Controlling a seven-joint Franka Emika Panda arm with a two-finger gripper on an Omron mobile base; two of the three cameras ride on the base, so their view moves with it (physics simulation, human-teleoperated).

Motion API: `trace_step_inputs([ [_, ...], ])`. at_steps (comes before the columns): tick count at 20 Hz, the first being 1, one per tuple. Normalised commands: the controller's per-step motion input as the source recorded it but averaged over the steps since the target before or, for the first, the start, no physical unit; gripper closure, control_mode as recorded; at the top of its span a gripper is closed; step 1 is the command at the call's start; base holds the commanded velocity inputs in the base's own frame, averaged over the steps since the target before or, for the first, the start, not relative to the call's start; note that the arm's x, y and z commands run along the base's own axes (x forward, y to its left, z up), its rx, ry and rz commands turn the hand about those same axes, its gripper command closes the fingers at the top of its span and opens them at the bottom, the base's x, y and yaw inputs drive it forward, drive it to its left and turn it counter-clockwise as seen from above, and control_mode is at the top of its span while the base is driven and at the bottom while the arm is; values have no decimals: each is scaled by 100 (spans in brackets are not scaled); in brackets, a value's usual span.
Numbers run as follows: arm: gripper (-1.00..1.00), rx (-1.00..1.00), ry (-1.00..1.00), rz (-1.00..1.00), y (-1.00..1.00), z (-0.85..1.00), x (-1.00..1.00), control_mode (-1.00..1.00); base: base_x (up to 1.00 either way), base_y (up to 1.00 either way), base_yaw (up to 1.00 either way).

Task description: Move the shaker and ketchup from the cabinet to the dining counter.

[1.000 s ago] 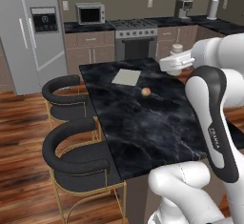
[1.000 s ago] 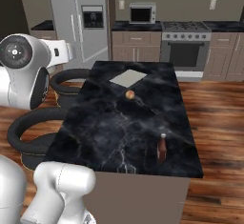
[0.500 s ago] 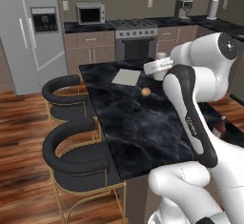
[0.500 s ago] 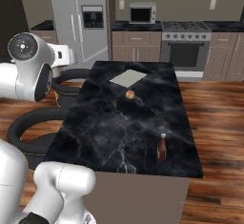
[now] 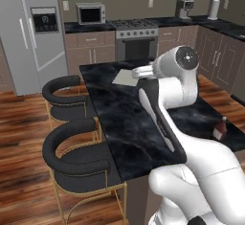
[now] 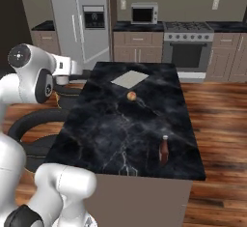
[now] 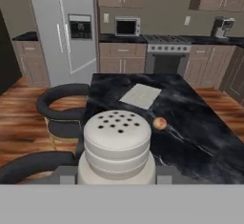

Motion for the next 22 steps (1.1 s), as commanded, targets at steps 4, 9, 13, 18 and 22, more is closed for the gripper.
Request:
trace_step_inputs([
  [4, 100, -6, 0, -27, -6, -39, 53, -100, 0, 0, 0],
  [9, 100, -6, 4, -39, 9, -35, 55, -100, 0, 0, 0],
  [13, 100, 0, 5, -44, 24, -14, 30, -100, 0, 0, 0],
  [18, 100, 0, 0, -37, 16, -15, 3, -100, 0, 0, 0],
  [22, 100, 8, 0, -30, 1, -1, 0, -100, 0, 0, 0],
])
